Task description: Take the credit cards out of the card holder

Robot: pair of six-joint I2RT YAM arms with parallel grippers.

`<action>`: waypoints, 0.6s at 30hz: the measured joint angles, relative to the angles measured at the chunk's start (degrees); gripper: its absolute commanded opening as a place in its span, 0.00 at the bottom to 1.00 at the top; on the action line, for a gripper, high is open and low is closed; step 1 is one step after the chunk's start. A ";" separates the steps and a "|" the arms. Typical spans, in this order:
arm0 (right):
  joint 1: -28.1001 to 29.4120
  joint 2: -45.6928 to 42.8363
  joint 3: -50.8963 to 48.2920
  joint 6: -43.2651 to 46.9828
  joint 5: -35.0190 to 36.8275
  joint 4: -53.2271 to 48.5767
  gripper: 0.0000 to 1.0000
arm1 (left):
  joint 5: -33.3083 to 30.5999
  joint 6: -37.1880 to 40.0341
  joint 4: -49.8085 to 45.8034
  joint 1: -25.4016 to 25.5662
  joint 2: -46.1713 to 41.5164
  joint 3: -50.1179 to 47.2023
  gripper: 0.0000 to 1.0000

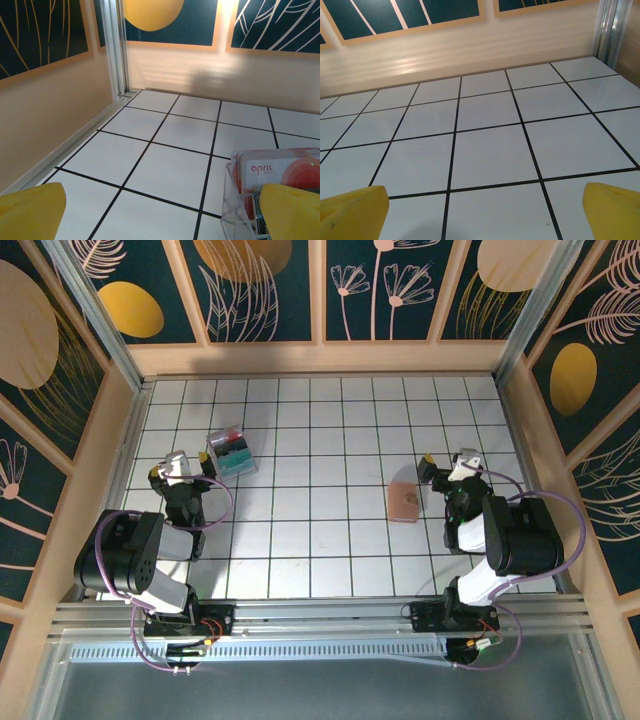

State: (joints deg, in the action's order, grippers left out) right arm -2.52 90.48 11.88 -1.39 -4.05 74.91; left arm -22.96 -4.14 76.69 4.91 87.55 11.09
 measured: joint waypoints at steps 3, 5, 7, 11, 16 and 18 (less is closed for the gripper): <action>0.00 -0.83 0.52 -0.02 0.44 -2.29 0.99 | 0.00 0.00 0.00 0.00 0.00 0.00 0.99; 0.00 -2.51 1.97 0.00 0.83 -5.57 0.99 | 0.04 0.02 -0.48 0.00 -0.42 0.00 0.99; 0.00 -4.68 4.22 0.00 1.09 -9.42 0.99 | 0.04 0.02 -0.83 0.00 -1.55 -0.07 0.99; 0.00 -8.33 7.52 -0.26 2.23 -15.19 0.99 | -0.59 -0.28 -4.26 0.00 -6.78 -0.15 0.99; 0.00 -13.05 12.68 -3.32 4.37 -28.94 0.99 | -2.62 -2.69 -15.98 0.00 -20.11 2.40 0.99; 0.00 -14.49 15.34 -5.35 4.70 -35.17 0.99 | -2.82 -5.14 -20.96 0.00 -24.13 4.52 0.99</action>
State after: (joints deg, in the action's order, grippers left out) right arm -2.52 75.99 27.22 -6.74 0.64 39.75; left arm -25.78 -9.28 55.72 4.91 63.42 15.62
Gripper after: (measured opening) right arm 0.991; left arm 0.990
